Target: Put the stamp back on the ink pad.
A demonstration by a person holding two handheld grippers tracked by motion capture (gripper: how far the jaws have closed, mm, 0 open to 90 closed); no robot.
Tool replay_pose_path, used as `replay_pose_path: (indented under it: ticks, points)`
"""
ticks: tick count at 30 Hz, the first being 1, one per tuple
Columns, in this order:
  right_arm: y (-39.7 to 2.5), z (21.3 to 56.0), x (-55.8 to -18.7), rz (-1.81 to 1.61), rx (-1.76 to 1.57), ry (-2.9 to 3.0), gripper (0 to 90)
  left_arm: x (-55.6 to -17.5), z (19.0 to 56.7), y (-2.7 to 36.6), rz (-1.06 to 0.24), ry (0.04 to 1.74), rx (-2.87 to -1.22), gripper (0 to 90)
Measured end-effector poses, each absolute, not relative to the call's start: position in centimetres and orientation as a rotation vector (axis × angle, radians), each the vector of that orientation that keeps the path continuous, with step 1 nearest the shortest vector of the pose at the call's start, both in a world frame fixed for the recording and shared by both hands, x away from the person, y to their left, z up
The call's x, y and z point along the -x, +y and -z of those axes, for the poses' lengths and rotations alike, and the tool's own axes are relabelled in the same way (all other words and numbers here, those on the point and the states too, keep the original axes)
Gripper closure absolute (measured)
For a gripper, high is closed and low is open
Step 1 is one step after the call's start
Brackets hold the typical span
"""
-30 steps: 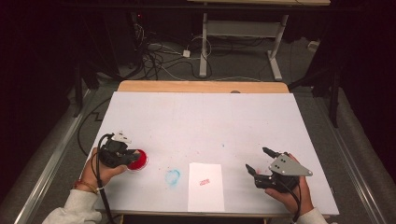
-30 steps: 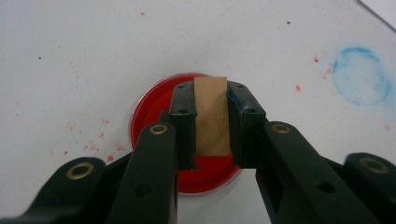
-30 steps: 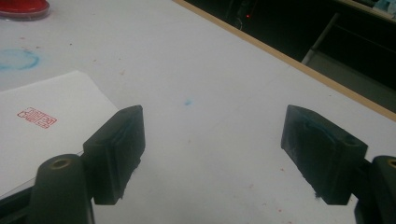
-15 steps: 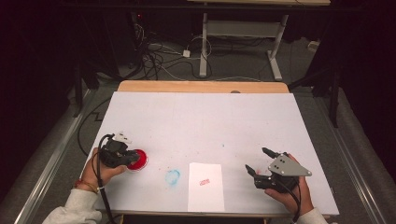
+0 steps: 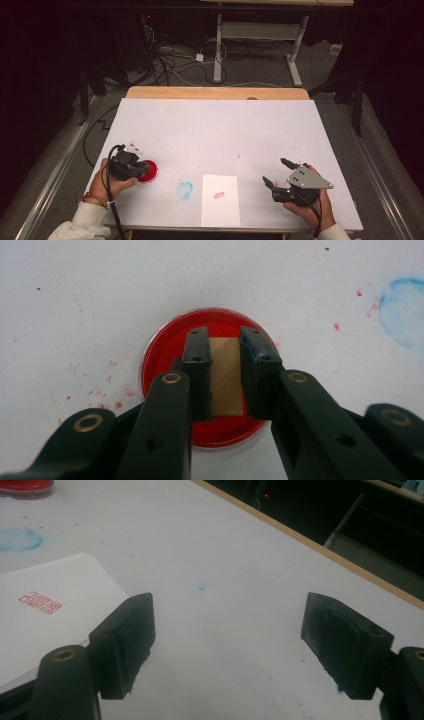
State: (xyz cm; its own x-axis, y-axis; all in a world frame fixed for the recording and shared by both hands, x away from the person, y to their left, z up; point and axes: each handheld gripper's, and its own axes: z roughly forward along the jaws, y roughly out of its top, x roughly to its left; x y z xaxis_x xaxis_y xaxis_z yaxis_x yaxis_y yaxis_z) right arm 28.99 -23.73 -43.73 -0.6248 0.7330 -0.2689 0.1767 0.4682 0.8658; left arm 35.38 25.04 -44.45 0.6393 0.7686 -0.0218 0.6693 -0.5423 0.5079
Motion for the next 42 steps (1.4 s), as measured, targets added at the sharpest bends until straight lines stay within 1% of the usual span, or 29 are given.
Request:
replay_pose_path:
  ticks: [4, 16, 22, 24, 26, 33, 34, 35, 38, 42]
  points:
    - [-23.8, 43.7, -28.9, -1.123, -0.754, 2.076, 21.9, -35.1, 44.5, 24.9, -0.300, 1.133, -2.380, 74.0]
    - [-23.7, 43.7, -28.9, -1.123, -0.747, 2.081, 21.9, -35.1, 44.7, 25.5, -0.283, 1.135, -2.334, 73.8]
    - [-23.8, 43.7, -29.0, -1.125, -0.752, 2.078, 21.9, -35.0, 44.5, 25.4, -0.303, 1.144, -2.317, 72.9]
    - [-23.8, 43.7, -29.0, -1.126, -0.756, 2.079, 21.9, -34.9, 44.3, 25.5, -0.311, 1.149, -2.304, 66.7]
    - [-23.8, 43.7, -28.9, -1.126, -0.754, 2.079, 21.9, -34.8, 44.0, 25.5, -0.309, 1.127, -2.299, 65.7]
    - [-23.8, 43.7, -28.9, -1.122, -0.747, 2.079, 21.9, -34.3, 42.9, 25.4, -0.375, 1.099, -2.243, 56.1]
    - [-23.8, 43.7, -28.9, -1.124, -0.748, 2.079, 21.9, -34.2, 42.8, 25.3, -0.393, 1.095, -2.232, 55.0]
    - [-23.8, 43.7, -28.9, -1.125, -0.747, 2.080, 21.9, -34.1, 42.7, 25.2, -0.414, 1.088, -2.227, 51.8]
    - [-23.7, 43.8, -28.9, -1.125, -0.745, 2.083, 21.9, -34.0, 42.5, 25.0, -0.455, 1.066, -2.207, 49.4]
    - [-23.8, 43.8, -28.9, -1.127, -0.746, 2.083, 21.9, -33.8, 42.3, 24.7, -0.507, 1.042, -2.183, 42.8]
